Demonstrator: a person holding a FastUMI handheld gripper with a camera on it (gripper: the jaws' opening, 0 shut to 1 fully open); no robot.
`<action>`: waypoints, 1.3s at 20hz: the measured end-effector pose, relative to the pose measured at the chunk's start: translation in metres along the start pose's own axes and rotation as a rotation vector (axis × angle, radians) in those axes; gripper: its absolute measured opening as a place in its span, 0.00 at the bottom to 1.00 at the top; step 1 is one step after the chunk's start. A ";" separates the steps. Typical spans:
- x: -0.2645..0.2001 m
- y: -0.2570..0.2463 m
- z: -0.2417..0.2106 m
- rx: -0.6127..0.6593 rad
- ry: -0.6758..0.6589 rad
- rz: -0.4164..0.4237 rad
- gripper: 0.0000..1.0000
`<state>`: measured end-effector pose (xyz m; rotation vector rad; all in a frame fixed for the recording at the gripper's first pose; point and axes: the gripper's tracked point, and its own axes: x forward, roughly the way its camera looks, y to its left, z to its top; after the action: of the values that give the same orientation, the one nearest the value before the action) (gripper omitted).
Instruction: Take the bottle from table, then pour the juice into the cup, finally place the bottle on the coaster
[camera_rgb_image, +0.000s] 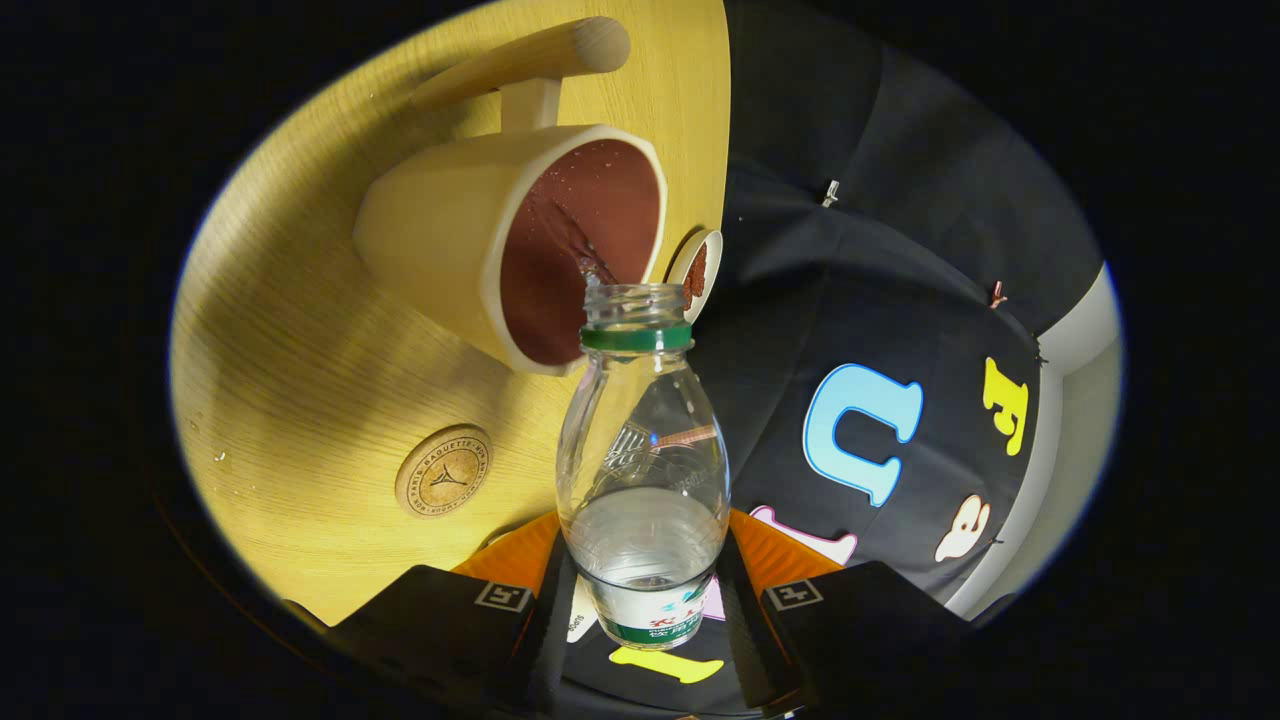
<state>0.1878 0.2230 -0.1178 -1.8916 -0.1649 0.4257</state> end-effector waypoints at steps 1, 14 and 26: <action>0.001 -0.002 -0.001 -0.009 -0.004 -0.002 0.69; 0.001 -0.017 0.005 -0.160 -0.060 -0.026 0.69; 0.005 -0.029 0.018 -0.351 -0.128 -0.063 0.69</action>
<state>0.1885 0.2504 -0.0974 -2.1964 -0.4055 0.4998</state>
